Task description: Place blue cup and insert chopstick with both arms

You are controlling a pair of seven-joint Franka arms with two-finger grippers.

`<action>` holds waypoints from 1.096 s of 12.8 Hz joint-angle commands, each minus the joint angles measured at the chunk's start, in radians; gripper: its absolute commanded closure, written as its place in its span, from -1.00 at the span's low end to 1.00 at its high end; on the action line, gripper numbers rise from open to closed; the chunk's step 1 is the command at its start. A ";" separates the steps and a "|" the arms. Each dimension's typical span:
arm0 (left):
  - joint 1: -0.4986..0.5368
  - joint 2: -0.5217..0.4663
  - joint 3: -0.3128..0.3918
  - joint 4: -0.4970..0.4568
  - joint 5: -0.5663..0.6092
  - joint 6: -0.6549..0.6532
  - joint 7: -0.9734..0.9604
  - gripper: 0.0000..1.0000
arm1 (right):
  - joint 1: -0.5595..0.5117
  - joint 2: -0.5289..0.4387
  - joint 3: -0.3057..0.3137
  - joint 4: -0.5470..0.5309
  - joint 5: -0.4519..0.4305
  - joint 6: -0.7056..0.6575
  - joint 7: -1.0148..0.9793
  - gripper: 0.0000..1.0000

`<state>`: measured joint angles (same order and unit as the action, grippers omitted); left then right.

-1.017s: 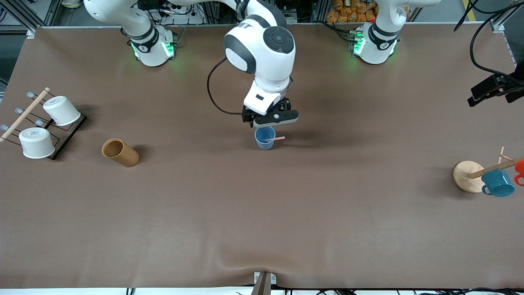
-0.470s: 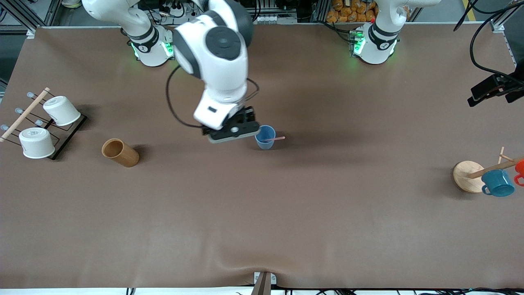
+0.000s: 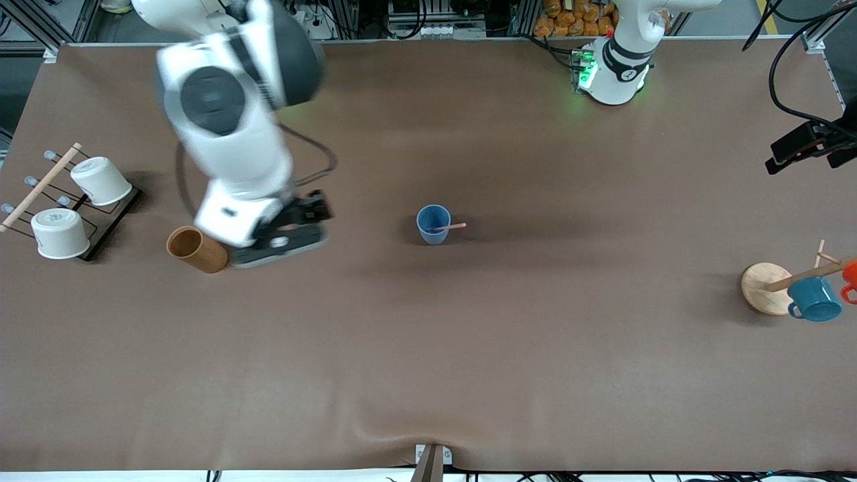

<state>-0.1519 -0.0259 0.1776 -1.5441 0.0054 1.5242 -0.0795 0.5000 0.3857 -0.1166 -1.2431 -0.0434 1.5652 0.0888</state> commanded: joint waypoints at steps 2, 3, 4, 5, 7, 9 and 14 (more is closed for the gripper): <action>0.003 -0.009 -0.003 0.007 0.001 -0.009 0.011 -1.00 | -0.185 -0.134 0.021 -0.174 0.031 -0.044 -0.021 -1.00; 0.003 -0.009 -0.003 0.007 0.001 -0.009 0.017 -1.00 | -0.227 -0.148 0.021 -0.194 0.054 -0.047 -0.023 -1.00; 0.003 -0.009 -0.003 0.007 0.001 -0.009 0.018 -1.00 | -0.257 -0.154 0.020 -0.205 0.060 -0.050 -0.027 -1.00; 0.003 -0.009 -0.003 0.007 -0.001 -0.009 0.018 -1.00 | -0.291 -0.166 0.020 -0.228 0.060 -0.050 -0.053 -1.00; 0.003 -0.009 -0.004 0.010 -0.008 -0.009 0.018 -1.00 | -0.343 -0.209 0.018 -0.289 0.060 -0.033 -0.066 -1.00; 0.005 -0.009 -0.003 0.021 -0.010 -0.009 0.020 -1.00 | -0.379 -0.249 0.018 -0.318 0.060 -0.024 -0.067 -1.00; 0.003 -0.015 -0.003 0.015 -0.010 -0.028 0.021 -1.00 | -0.405 -0.333 0.018 -0.348 0.056 0.009 -0.175 -1.00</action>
<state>-0.1525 -0.0276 0.1763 -1.5292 0.0054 1.5175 -0.0786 0.1312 0.1140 -0.1141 -1.5390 0.0024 1.5567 -0.0020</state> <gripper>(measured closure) 0.000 0.000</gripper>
